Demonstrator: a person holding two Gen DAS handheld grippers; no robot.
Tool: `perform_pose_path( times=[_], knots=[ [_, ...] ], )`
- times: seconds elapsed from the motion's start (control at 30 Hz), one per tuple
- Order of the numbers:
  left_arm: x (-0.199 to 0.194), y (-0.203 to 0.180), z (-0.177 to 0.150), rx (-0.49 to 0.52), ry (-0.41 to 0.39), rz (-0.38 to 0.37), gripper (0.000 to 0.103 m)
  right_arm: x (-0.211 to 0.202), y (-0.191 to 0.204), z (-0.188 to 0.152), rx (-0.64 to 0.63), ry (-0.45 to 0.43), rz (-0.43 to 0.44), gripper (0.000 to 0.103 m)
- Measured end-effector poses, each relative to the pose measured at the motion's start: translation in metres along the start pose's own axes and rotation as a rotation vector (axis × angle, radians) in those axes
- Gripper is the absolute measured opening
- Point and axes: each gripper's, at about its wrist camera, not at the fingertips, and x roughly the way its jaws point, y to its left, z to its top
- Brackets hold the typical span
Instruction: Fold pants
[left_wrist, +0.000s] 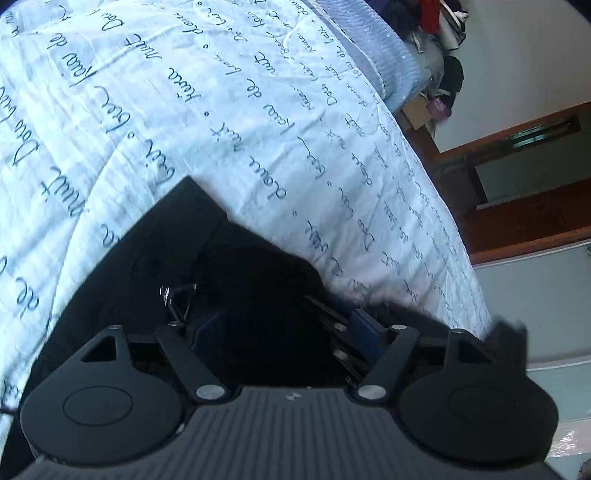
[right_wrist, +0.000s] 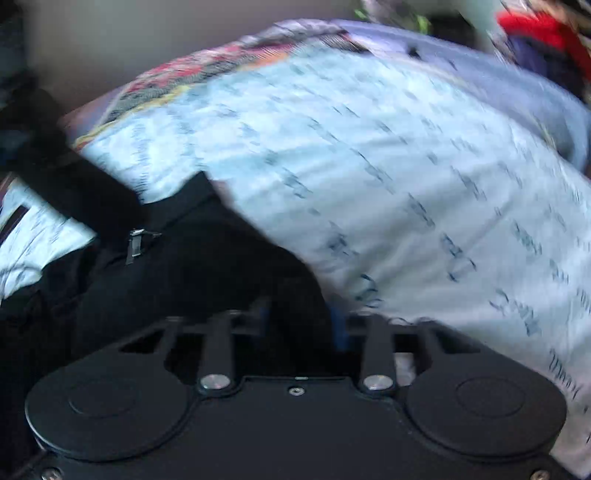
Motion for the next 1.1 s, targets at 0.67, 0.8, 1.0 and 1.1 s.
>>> perform_pose_path(
  times=[0.67,0.8,1.0,1.1],
  knots=[
    [-0.017,0.036,-0.017,-0.123,-0.019,-0.048,0.005,-0.078,0.174,-0.060,-0.755,-0.204,-0.445,0.010],
    [-0.038,0.036,-0.038,-0.051,-0.086,-0.042,0.005,-0.096,0.165,-0.081,-0.704,-0.204,-0.499,0.050],
    [-0.061,0.031,-0.069,0.057,-0.145,-0.034,0.005,-0.141,0.099,-0.115,-0.458,-0.090,-0.466,0.065],
    [-0.070,0.028,-0.084,0.099,-0.178,-0.022,0.005,-0.146,0.069,-0.120,-0.404,-0.042,-0.467,0.068]
  ],
)
